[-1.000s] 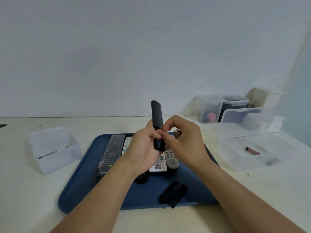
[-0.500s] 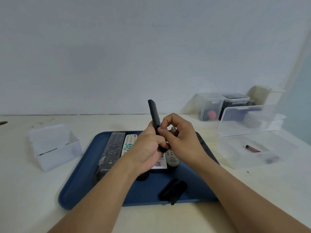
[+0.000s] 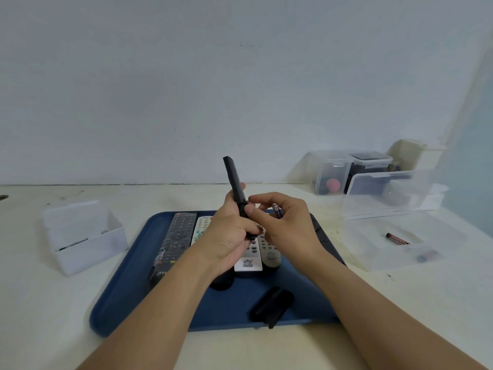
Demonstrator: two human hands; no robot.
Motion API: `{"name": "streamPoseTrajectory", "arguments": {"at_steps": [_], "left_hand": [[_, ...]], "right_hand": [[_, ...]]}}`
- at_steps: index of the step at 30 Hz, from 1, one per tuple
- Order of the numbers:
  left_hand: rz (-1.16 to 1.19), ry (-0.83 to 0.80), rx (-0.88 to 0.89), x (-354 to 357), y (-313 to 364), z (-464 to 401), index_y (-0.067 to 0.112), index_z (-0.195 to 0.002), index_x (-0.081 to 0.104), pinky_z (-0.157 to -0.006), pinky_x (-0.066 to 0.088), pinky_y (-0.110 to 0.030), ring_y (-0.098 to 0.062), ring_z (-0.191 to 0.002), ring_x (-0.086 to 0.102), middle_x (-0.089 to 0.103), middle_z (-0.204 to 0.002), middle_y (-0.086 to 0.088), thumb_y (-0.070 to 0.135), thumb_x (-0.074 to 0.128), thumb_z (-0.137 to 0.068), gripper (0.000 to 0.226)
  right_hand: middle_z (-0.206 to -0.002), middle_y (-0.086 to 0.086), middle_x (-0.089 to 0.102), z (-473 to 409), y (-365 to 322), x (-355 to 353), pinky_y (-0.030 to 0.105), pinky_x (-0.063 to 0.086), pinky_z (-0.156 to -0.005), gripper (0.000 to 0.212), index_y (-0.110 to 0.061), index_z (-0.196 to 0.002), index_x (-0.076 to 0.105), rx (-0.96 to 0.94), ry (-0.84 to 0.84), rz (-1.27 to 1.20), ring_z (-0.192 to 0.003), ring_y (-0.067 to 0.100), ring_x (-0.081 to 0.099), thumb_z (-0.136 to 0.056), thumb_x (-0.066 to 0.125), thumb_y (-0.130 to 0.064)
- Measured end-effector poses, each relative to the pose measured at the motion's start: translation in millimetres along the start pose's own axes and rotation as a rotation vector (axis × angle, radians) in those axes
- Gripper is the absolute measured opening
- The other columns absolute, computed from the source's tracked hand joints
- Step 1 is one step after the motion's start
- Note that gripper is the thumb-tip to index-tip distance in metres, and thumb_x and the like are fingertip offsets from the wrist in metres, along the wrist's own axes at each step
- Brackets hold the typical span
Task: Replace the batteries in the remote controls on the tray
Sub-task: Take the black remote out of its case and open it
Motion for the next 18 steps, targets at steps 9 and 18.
{"name": "streamPoseTrajectory", "arguments": {"at_steps": [9, 18], "left_hand": [[0.004, 0.030, 0.039, 4, 1, 0, 0.026, -0.149, 0.032, -0.087, 0.053, -0.033, -0.017, -0.110, 0.065, 0.057, -0.122, -0.011, -0.037, 0.027, -0.079, 0.094], [0.141, -0.028, 0.024, 20, -7, -2, 0.022, -0.145, 0.037, -0.075, 0.053, -0.031, -0.018, -0.094, 0.061, 0.054, -0.105, -0.009, -0.034, 0.039, -0.083, 0.084]], "right_hand": [[-0.073, 0.000, 0.062, 0, -4, -2, 0.012, 0.042, -0.048, 0.010, -0.010, -0.099, 0.076, -0.032, -0.056, 0.113, -0.051, 0.001, 0.051, -0.090, 0.073, -0.011], [-0.081, 0.010, 0.059, -1, -14, -19, 0.015, 0.038, -0.041, 0.011, -0.005, -0.101, 0.065, 0.166, -0.041, -0.167, -0.048, 0.001, 0.051, -0.100, 0.054, -0.003]]}}
Point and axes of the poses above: each hand's wrist, its own z-axis away from the middle knuckle, its own x-axis out of the palm, y = z × x, the point moved 5 cm from there along -z, towards the middle knuckle
